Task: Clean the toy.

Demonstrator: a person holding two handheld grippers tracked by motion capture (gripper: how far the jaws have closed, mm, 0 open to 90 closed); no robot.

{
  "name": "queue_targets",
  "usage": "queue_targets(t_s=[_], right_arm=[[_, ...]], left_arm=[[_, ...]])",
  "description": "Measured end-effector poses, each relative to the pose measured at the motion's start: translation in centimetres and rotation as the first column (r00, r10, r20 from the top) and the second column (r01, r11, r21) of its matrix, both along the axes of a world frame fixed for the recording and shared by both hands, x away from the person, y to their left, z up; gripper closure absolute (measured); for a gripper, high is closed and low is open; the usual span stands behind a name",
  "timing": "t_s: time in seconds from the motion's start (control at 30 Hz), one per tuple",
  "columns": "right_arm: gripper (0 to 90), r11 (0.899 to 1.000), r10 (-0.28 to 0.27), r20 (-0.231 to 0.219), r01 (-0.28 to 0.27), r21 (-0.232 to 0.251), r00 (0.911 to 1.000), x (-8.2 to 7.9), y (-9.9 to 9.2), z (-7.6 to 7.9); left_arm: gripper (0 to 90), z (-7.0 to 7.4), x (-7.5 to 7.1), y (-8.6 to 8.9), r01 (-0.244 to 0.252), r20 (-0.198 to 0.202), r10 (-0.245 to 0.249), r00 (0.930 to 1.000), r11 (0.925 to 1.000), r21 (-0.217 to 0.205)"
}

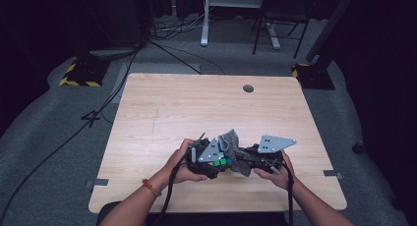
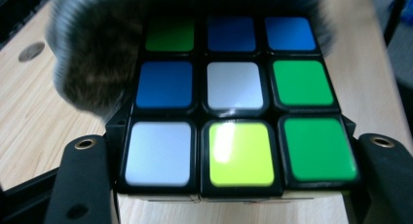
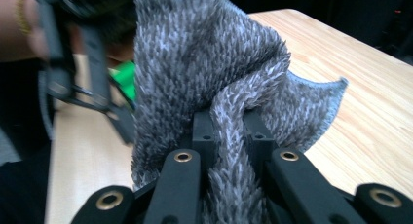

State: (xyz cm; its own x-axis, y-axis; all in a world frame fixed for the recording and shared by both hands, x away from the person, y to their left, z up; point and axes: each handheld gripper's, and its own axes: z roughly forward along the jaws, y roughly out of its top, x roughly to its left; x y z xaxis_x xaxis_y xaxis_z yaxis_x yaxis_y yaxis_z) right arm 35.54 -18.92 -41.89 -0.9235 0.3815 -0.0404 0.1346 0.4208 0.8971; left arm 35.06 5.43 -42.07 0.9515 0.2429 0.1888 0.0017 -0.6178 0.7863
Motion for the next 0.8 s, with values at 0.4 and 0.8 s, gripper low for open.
queue_targets(t_s=[0.4,0.8], right_arm=[[80.6,0.997,0.060,-0.026,-0.061,-0.037,0.9979,-0.4,0.3,-0.9],[80.7,0.999,0.035,0.025,-0.035,0.001,0.9991,-0.4,-0.3,0.3]], left_arm=[[33.1,0.4,0.6,1.2,-0.014,-0.015,0.013,0.9998,0.9978,-0.065],[33.3,-0.4,-0.3,-0.1,0.049,0.006,-0.049,0.9988,0.9987,-0.014]])
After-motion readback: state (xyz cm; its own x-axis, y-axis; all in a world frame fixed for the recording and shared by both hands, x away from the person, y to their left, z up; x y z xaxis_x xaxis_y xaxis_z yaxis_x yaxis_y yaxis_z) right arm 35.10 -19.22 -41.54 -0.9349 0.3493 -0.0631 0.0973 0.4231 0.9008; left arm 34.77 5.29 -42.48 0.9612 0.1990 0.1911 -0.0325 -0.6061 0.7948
